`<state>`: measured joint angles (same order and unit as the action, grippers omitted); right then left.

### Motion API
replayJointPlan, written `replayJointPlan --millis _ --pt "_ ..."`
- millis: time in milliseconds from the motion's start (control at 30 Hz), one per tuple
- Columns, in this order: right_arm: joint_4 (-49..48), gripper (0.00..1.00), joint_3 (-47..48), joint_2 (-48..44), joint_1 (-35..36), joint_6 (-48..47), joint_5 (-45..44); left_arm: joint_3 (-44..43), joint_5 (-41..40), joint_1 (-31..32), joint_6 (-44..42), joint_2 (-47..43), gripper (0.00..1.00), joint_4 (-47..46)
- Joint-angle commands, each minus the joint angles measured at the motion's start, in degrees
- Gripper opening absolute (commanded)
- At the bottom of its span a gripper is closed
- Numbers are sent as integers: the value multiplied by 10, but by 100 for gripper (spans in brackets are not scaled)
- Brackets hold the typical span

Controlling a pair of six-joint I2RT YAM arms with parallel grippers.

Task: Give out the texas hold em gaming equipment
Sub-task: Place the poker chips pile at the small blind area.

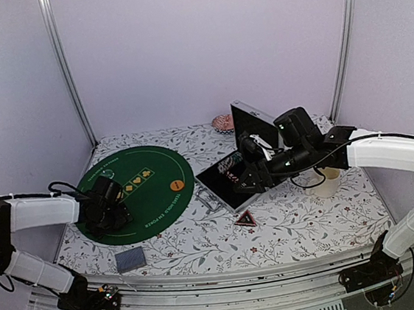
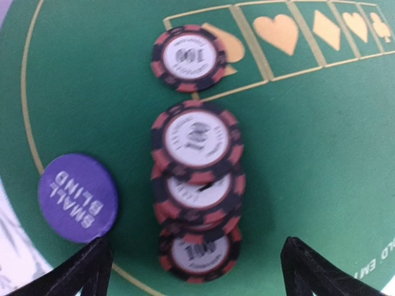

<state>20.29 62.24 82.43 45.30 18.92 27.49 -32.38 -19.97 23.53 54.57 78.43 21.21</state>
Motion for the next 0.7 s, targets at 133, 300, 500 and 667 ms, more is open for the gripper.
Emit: replayJointPlan --millis 133,300,500,667 --pt "6 67 17 -14 -4 -10 -8 -77 -53 -11 -66 -80 98 83" --pt "6 67 9 -21 -4 -10 -8 -106 -20 -96 -147 -79 88 30" --pt "6 67 2 -31 -3 -10 -11 -147 33 -176 -208 3 60 -24" --pt "8 67 -4 -35 -4 -8 -12 -192 67 -200 -232 98 63 -35"
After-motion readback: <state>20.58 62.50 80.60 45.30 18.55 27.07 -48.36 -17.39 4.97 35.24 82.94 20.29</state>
